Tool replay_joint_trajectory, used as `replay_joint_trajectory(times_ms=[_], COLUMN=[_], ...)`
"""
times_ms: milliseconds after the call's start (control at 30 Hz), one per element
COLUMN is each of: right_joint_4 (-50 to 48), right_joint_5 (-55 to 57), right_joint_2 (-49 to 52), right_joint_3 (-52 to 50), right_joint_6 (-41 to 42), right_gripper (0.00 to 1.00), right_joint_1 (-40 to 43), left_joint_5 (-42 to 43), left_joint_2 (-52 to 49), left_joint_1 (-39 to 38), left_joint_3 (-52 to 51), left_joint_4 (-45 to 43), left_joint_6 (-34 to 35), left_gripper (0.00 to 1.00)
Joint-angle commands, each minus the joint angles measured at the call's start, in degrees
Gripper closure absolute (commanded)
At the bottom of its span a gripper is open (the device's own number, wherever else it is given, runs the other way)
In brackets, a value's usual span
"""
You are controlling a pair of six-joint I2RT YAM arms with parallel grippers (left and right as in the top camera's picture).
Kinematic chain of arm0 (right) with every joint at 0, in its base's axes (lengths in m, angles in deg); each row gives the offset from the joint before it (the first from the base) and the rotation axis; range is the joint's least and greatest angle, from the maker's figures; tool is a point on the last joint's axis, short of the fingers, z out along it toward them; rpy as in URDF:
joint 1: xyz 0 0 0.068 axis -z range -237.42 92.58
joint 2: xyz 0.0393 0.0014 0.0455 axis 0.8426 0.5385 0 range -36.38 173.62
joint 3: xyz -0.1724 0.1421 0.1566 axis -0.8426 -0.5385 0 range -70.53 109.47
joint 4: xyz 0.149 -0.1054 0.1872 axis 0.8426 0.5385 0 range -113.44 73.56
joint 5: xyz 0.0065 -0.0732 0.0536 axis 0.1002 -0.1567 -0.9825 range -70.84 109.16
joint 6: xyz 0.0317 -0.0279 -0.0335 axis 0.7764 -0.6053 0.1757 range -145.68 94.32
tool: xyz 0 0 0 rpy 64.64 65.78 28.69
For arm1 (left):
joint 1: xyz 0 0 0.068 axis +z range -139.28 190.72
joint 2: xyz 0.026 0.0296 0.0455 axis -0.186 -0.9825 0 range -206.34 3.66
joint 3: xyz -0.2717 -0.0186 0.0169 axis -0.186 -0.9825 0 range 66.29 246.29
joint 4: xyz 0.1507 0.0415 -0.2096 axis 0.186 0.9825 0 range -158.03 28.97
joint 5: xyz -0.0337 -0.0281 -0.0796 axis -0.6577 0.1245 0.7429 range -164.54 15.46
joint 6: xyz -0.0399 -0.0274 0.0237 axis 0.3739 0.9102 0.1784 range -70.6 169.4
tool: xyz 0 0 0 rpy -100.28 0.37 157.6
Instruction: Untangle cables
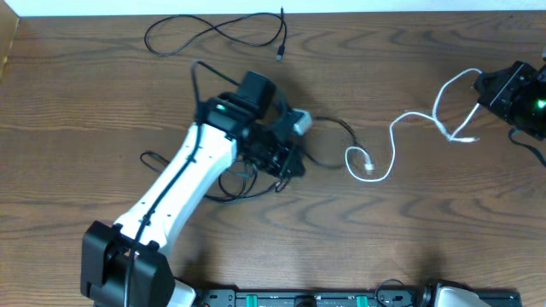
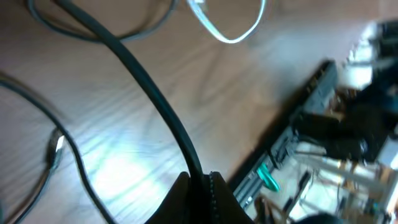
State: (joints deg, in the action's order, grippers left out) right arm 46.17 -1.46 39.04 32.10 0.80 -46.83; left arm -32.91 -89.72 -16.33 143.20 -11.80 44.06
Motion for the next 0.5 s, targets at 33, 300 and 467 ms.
replay_joint_trajectory(times_ms=[33,300,467], right_joint_4=[0.1,1.4,3.4], right_joint_5=[-0.7,-0.8,-6.5], right_joint_2=[0.0,0.1,0.1], right_joint_3=[0.7,0.7,0.7], right_joint_6=[-0.9,-3.3,-4.9], right_gripper=[0.99,0.99,0.99], right_joint_1=[0.1,0.1,-0.2], left_joint_5=[-0.5,-2.6,4.4], left_joint_2=[0.3,0.3,0.3], left_joint_1=[-0.5,0.7,0.8], left_joint_3=[-0.2,-0.2,1.6], left_joint_4=[0.3,0.5,0.2], left_joint_6=[-1.9,1.2,7.2], left_gripper=[0.42,0.11,0.1])
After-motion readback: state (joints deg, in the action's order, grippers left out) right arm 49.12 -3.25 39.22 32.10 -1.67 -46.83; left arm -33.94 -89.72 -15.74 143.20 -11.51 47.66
